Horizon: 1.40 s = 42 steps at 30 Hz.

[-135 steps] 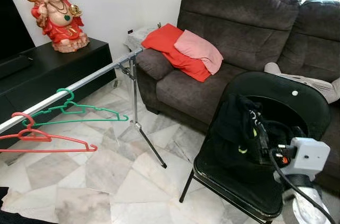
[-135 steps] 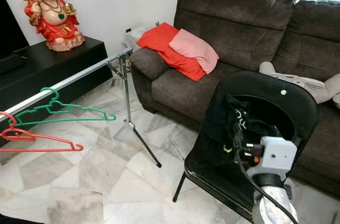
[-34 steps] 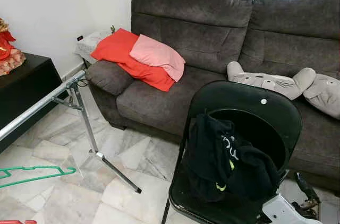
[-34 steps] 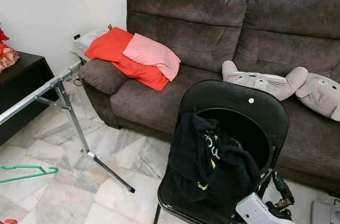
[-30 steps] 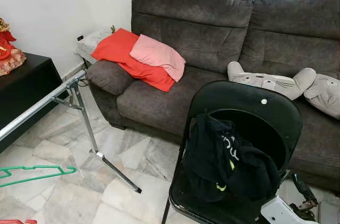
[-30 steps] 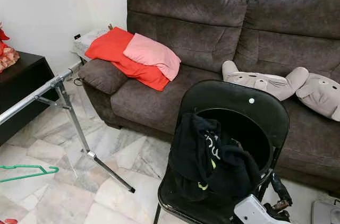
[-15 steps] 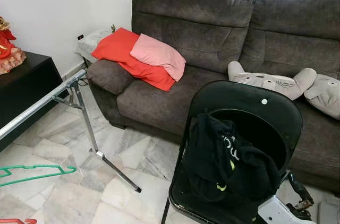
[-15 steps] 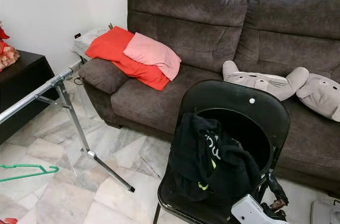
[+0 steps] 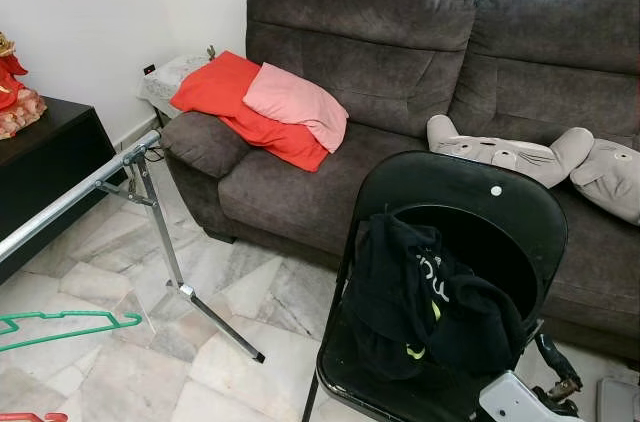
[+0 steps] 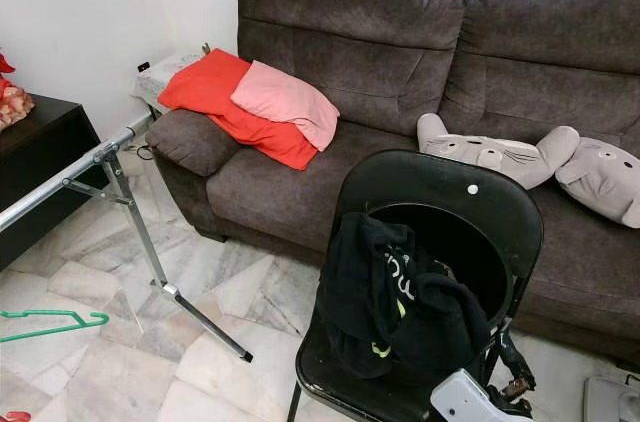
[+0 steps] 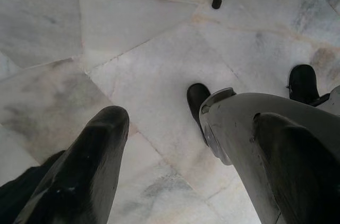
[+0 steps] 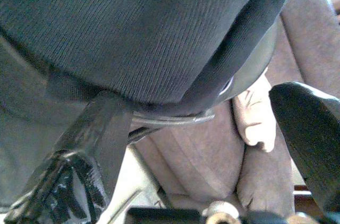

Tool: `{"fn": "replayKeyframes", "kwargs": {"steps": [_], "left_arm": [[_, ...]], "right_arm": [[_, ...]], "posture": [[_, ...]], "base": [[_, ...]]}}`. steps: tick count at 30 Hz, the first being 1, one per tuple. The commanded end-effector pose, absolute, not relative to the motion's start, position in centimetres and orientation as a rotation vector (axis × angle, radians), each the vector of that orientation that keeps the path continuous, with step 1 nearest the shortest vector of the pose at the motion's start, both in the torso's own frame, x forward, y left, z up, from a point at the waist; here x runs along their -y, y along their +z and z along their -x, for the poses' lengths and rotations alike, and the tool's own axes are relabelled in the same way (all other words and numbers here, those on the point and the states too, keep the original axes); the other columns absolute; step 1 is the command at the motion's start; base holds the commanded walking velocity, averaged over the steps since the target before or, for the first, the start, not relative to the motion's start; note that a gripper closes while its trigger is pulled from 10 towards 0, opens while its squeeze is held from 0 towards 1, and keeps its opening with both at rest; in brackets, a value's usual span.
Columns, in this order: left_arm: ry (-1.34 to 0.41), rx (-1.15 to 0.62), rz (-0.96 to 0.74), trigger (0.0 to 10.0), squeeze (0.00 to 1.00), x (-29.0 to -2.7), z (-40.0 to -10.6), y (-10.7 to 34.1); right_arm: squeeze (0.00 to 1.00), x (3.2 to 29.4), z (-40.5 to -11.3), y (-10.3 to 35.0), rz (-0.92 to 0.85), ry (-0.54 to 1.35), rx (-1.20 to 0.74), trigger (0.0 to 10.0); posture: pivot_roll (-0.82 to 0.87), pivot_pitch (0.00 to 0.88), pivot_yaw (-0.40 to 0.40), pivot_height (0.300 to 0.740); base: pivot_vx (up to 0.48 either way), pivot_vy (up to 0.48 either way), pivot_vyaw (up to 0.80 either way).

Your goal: Hang hanger

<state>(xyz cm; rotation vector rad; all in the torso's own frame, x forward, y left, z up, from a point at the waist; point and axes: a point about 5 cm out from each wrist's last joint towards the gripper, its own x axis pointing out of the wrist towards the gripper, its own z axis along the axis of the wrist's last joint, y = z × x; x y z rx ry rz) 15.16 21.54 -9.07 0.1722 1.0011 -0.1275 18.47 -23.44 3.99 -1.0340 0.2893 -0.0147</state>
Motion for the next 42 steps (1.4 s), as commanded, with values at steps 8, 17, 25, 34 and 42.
{"fn": "replayKeyframes", "kwargs": {"steps": [8, 17, 25, 34, 42], "left_arm": [[-0.123, -1.021, -0.181, 10.0, 0.00, -21.7, -14.8, -9.2], [-0.131, -1.026, -0.177, 10.0, 0.00, -21.7, -14.7, -9.3], [-0.138, -1.029, -0.174, 10.0, 0.00, -21.6, -14.7, -9.3], [-0.141, -1.028, -0.170, 10.0, 0.00, -21.6, -14.8, -9.3], [-0.139, -1.028, -0.167, 10.0, 0.00, -21.5, -14.8, -9.3]], "right_arm": [[0.00, 23.2, -19.0, 4.7, 1.025, -0.016, -0.233, 10.0], [0.00, 22.6, -18.9, 4.8, 1.012, 0.008, -0.211, 10.0], [0.00, 23.1, -17.0, 4.3, 1.007, -0.010, -0.279, 10.0], [0.00, 23.2, -17.0, 5.0, 1.018, -0.050, -0.248, 10.0], [0.00, 23.1, -17.6, 5.2, 1.017, -0.043, -0.240, 10.0]], "posture": [[-0.02, 0.039, -0.011, 0.740], [-0.02, 0.030, -0.014, 0.740], [-0.03, 0.038, -0.016, 0.740], [-0.03, 0.040, -0.018, 0.740], [-0.03, 0.039, -0.021, 0.740]], "base": [[0.000, 0.000, 0.00], [0.000, 0.000, 0.00], [0.000, 0.000, 0.00], [0.000, 0.000, 0.00], [0.000, 0.000, 0.00]]}}
